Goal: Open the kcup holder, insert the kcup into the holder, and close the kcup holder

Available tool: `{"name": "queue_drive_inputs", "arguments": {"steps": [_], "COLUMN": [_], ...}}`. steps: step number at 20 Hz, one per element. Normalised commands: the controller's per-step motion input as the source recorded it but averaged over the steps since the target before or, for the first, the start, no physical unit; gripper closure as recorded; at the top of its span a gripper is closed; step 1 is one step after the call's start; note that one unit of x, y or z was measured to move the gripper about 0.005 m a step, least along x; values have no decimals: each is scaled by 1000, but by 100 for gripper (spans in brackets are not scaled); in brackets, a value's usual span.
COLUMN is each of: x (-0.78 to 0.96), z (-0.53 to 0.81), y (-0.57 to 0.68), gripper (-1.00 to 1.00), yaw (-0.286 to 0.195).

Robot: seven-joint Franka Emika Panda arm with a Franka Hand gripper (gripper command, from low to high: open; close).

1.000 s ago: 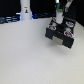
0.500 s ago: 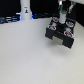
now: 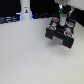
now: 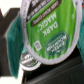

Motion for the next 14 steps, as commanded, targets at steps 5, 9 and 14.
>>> {"name": "queue_drive_inputs", "arguments": {"steps": [5, 9, 14], "x": [98, 345, 109], "z": [96, 284, -111], "y": [-80, -171, -52], "gripper": [100, 100, 100], "yaw": [9, 0, 15]}}
